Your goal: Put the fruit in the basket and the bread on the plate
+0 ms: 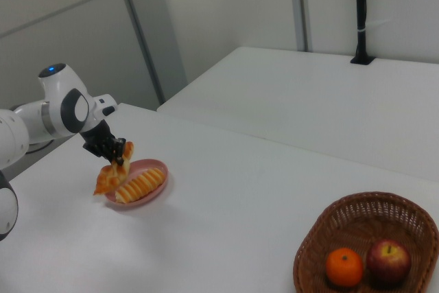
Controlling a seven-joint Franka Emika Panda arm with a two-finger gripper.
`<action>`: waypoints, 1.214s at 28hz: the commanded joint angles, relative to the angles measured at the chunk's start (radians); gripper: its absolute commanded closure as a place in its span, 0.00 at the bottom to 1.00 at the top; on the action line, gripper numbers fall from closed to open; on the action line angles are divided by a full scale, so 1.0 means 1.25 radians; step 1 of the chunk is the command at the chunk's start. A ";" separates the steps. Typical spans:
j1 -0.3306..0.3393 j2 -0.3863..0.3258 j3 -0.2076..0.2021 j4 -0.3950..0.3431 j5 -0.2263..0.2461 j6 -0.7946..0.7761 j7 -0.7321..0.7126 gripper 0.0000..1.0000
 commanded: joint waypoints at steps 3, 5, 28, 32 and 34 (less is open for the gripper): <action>-0.002 -0.004 -0.011 -0.023 -0.042 0.027 0.010 0.00; -0.005 -0.006 -0.012 -0.022 -0.042 0.027 0.032 0.00; -0.221 -0.251 -0.022 -0.016 0.124 -0.319 -0.054 0.00; -0.289 -0.299 -0.025 -0.017 0.119 -0.412 -0.068 0.00; -0.313 -0.315 -0.032 -0.018 0.115 -0.458 -0.075 0.00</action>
